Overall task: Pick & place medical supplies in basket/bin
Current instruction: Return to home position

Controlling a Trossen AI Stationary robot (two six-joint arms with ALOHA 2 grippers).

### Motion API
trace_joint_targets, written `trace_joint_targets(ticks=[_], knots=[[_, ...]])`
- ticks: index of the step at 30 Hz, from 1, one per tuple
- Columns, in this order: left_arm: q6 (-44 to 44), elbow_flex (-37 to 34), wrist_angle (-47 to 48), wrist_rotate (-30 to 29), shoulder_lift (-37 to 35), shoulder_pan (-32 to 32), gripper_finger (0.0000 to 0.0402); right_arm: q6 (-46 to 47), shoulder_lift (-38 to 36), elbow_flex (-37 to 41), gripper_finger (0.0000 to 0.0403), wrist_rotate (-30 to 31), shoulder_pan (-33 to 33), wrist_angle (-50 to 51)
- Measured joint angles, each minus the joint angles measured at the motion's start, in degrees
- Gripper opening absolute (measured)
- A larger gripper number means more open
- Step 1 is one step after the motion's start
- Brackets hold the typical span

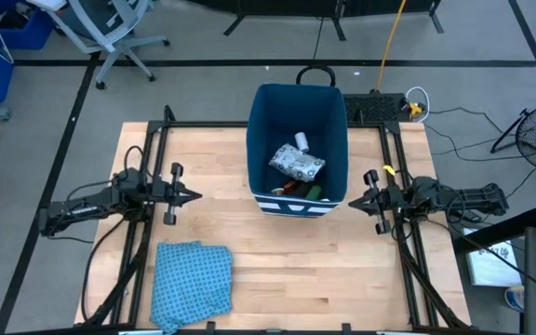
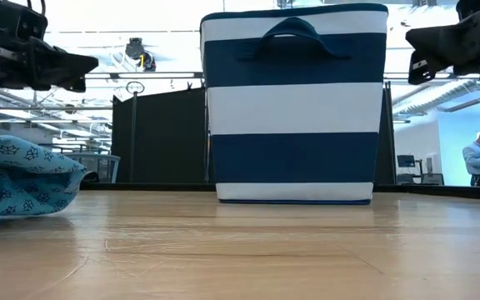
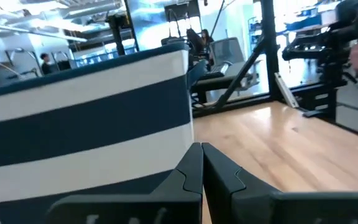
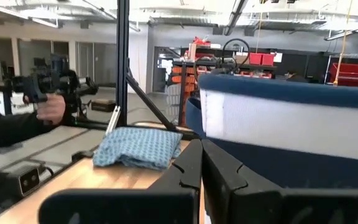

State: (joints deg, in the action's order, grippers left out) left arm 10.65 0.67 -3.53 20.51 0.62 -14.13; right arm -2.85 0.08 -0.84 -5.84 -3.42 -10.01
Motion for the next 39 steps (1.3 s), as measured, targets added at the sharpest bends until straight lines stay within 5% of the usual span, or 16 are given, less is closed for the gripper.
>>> trace_joint_targets(ticks=[16,39], knots=[[-8.0,0.0,0.4,-4.5,1.3,0.8,0.0044,0.7,0.2,0.0,0.0,-0.2,0.0,2.5],[-8.0,0.0,0.3,-4.5,1.3,0.8,0.0047,2.2,0.2,0.0,0.0,-0.2,0.0,1.7]])
